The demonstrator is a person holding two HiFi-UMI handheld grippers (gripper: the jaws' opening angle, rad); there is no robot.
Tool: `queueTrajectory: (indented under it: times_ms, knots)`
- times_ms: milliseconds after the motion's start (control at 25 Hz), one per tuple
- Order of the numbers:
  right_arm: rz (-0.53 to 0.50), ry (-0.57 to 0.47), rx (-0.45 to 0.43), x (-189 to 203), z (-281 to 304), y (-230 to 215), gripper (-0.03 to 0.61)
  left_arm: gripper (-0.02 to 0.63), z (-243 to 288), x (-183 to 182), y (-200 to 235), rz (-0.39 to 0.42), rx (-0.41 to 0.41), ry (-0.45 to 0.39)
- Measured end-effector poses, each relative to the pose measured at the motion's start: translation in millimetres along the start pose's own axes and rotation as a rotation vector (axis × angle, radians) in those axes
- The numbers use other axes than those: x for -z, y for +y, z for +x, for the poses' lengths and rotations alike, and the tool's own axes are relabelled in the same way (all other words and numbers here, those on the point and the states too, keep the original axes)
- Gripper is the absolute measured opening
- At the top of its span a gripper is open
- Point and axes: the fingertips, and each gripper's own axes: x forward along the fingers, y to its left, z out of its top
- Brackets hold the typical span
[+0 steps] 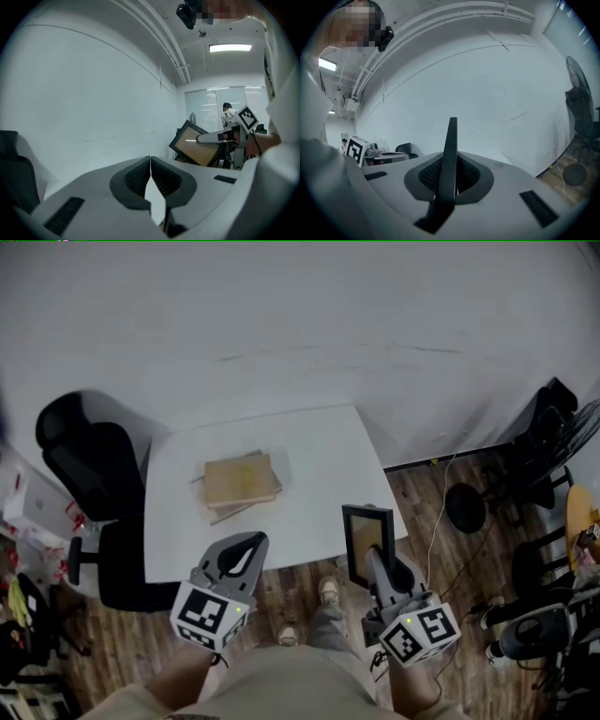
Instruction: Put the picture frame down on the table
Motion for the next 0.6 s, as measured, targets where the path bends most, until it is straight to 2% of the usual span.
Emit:
queueTrajectory:
  times_ms: [280, 600]
  knots:
    - [0.064, 0.029, -0.043, 2.7, 34.9, -32.3, 0.048, 0.023, 31.0, 2.7, 9.6, -0.012, -0.034, 0.024]
    - [0.175, 0.122, -0.102, 20.5, 92.4, -86.9, 0.048, 0.023, 86.3, 14.1, 28.1, -0.033, -0.102, 0.093]
